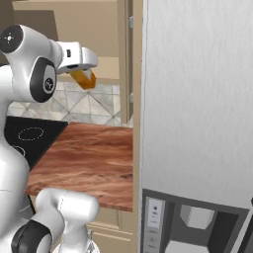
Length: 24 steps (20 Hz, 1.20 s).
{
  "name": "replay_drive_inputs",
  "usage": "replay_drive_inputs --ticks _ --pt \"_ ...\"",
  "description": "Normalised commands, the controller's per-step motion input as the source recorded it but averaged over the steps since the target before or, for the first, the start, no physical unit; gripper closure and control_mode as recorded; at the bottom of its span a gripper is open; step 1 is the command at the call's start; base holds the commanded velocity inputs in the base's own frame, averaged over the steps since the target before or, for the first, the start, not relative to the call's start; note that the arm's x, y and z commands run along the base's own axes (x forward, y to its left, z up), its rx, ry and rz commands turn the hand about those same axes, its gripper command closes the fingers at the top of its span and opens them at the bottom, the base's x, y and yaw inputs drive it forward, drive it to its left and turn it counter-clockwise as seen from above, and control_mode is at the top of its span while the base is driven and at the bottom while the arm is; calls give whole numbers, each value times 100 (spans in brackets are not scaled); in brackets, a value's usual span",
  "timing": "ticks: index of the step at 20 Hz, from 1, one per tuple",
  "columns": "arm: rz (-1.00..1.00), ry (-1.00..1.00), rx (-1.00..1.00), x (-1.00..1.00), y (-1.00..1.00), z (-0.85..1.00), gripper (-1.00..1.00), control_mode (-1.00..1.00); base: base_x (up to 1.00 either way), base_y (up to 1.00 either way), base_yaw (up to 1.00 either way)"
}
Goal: Sort all alcoholic drinks to one cabinet, and non-alcoholic drinks to the other.
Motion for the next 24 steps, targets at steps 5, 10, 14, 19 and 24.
replay_drive_inputs --ticks 5,10,14,19,24 --pt "0 0 -1 28 0 0 100 -100 0 0 0" --pt "0 0 0 24 -1 0 100 -100 0 0 0" --pt "0 0 0 25 0 0 100 -100 0 0 0" --pt "0 0 0 27 -1 0 100 -100 0 0 0" --pt "0 0 0 25 -3 0 100 -100 0 0 0"
